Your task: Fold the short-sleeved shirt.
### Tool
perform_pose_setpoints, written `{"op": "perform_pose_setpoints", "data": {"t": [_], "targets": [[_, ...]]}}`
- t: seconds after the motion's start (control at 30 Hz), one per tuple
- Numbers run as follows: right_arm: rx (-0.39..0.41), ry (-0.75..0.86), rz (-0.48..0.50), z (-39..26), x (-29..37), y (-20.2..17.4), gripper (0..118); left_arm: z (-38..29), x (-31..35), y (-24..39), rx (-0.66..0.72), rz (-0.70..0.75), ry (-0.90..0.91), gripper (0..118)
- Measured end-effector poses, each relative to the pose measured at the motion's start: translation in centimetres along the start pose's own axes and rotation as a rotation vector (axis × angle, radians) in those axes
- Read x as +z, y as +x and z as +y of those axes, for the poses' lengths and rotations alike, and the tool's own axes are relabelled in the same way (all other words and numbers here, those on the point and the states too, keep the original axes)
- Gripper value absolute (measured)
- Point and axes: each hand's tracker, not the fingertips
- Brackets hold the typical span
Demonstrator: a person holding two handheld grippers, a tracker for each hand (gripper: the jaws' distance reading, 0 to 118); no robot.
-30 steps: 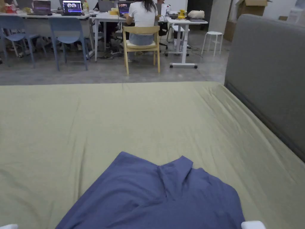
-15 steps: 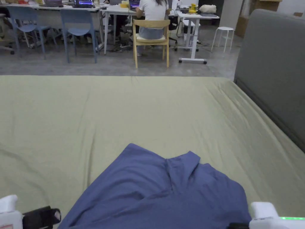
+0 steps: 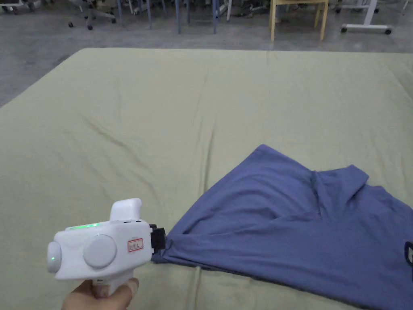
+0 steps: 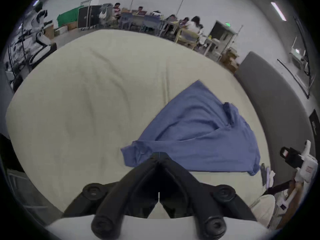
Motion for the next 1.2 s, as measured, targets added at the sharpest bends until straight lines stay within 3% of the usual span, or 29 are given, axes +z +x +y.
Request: {"op": "perform_pose_setpoints", "data": {"t": [0.03, 0.07, 0.13, 0.17, 0.2, 0.33, 0.37, 0.43, 0.47, 0.5, 0.57, 0.6, 0.73, 0.8, 0.83, 0.87, 0.9, 0.93, 0.97, 1.03, 1.13, 1.17, 1.2], "targets": [[-0.006, -0.005, 0.013, -0.1, -0.2, -0.1, 3, 0.1, -1.0, -0.2, -0.004, 0.016, -0.008, 0], [-0.007, -0.009, 0.015, 0.0, -0.3, 0.0, 3, 0.2, -2.0, -0.5, -0.012, 0.039, -0.006, 11], [-0.003, -0.01, 0.012, 0.1, -0.6, 0.2, 3, 1.5, -3.4, -1.4, -0.042, 0.121, 0.019, 118], [-0.003, -0.01, 0.009, 0.1, -0.8, 0.3, 3, 1.4, -5.1, -1.7, -0.052, 0.137, -0.043, 118], [-0.011, -0.007, 0.002, 0.5, -0.7, 0.7, 3, 2.2, -4.9, -1.6, -0.106, 0.133, 0.0, 118], [-0.058, -0.028, 0.002, 0.7, -1.5, 1.9, 3, 2.7, -6.9, -1.2, -0.124, 0.161, -0.185, 118], [-0.06, -0.041, -0.007, 0.6, -1.9, 2.2, 3, 0.3, -9.9, -1.3, -0.142, 0.183, -0.199, 113], [-0.041, -0.071, -0.031, 0.5, -2.9, 2.7, 3, -0.3, -10.0, -1.0, -0.133, 0.161, -0.19, 76], [-0.027, -0.086, -0.049, 0.7, -3.3, 3.5, 3, -0.4, -9.4, -0.7, -0.102, 0.113, -0.141, 27], [-0.019, -0.099, -0.067, 0.8, -3.9, 4.1, 3, -0.7, -8.1, -0.7, -0.085, 0.133, -0.043, 3], [-0.025, -0.114, -0.107, 1.2, -5.1, 5.4, 3, 0.0, -6.8, -1.3, -0.031, 0.068, -0.04, 3], [-0.031, -0.117, -0.125, 1.8, -5.8, 6.5, 3, 0.4, -6.3, -1.0, 0.02, -0.093, -0.032, 3], [-0.041, -0.127, -0.178, 4.4, -9.4, 10.3, 3, 0.7, -2.3, 1.3, -0.052, -0.11, 0.047, 3], [-0.053, -0.142, -0.161, 5.9, -12.4, 12.7, 4, 1.2, -2.5, 0.9, 0.054, -0.246, 0.064, 3], [-0.06, -0.177, -0.147, 6.6, -14.1, 13.7, 26, 1.5, -2.3, 1.0, 0.067, -0.263, 0.081, 3], [-0.083, -0.227, -0.123, 7.3, -16.1, 14.9, 95, 1.7, -2.3, 1.1, 0.058, -0.266, 0.081, 3], [-0.104, -0.292, -0.11, 7.5, -18.5, 16.0, 118, 1.7, -2.6, 1.0, 0.053, -0.259, 0.079, 3], [-0.127, -0.211, -0.091, 8.2, -18.9, 16.5, 114, 2.0, -2.7, 1.0, 0.018, -0.231, 0.09, 3], [-0.14, -0.309, -0.154, 9.0, -20.6, 17.0, 113, 2.2, -2.9, 1.1, 0.016, -0.219, 0.066, 3], [-0.165, -0.401, -0.172, 8.5, -23.8, 17.6, 116, 2.0, -3.1, 1.4, 0.008, -0.187, 0.042, 3], [-0.205, -0.43, -0.199, 6.7, -26.8, 18.3, 114, 2.3, -3.2, 1.4, 0.003, -0.16, 0.027, 3], [-0.211, -0.443, -0.2, 6.2, -27.3, 18.3, 105, 2.2, -3.3, 1.1, 0.003, -0.159, 0.025, 3], [-0.218, -0.444, -0.186, 5.8, -27.2, 18.2, 85, 2.4, -3.4, 1.0, 0.002, -0.157, 0.024, 3]]}}
